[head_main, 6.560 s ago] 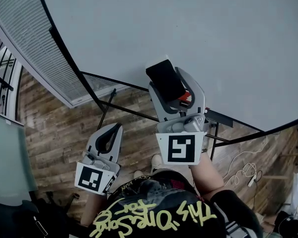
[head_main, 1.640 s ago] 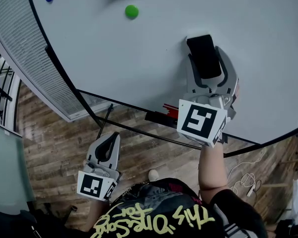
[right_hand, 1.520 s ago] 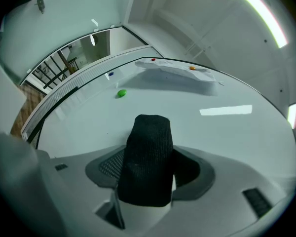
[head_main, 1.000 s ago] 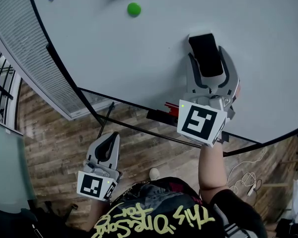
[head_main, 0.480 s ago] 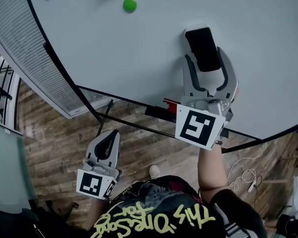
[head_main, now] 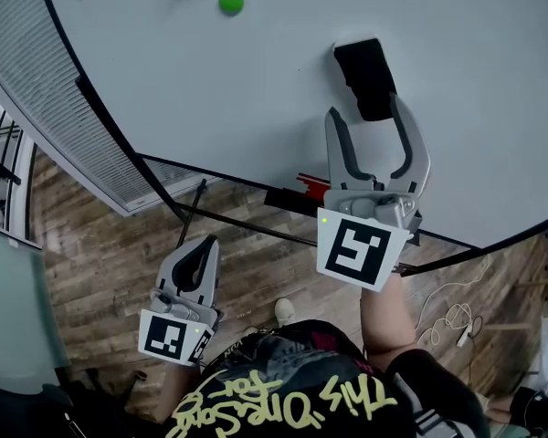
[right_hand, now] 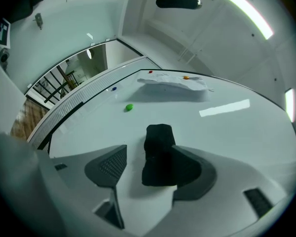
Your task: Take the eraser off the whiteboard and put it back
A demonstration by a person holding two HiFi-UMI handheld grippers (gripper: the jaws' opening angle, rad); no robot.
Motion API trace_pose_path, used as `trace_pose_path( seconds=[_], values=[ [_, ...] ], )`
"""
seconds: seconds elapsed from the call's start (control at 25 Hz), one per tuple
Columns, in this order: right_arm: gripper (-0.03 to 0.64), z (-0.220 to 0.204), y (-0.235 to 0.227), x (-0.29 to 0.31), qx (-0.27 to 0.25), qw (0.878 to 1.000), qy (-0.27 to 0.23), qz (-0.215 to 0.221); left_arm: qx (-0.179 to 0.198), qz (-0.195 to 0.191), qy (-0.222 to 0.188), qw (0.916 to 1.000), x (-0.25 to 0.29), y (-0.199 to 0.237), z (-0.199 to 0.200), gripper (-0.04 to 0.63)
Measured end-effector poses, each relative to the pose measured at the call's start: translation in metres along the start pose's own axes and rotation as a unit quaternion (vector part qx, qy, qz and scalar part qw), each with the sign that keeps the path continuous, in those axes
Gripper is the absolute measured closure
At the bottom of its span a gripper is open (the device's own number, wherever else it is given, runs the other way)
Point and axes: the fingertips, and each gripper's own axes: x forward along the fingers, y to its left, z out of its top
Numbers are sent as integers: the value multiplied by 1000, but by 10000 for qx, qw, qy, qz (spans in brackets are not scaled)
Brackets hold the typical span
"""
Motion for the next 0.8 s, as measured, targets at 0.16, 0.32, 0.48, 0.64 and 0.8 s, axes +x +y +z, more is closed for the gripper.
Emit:
trace_pose_path(
  seconds=[0.16,0.32,0.48,0.64,0.8],
  values=[
    [340,1,14,-10,61,9998,21,197,37,-50,-12,10000,-1,-3,2,588],
    [341,4,29,-19,149,9989,27,435,80,-104,-68,9999,-3,-6,5,588],
    [390,7,45,-25,262,9975,14,658,104,-106,-64,9999,-5,-6,9,588],
    [408,8,57,-33,335,9962,38,797,139,-137,-82,9998,-6,-7,12,588],
    [430,9,67,-41,344,9954,49,894,139,-127,-124,9997,-9,-7,14,588]
  ],
)
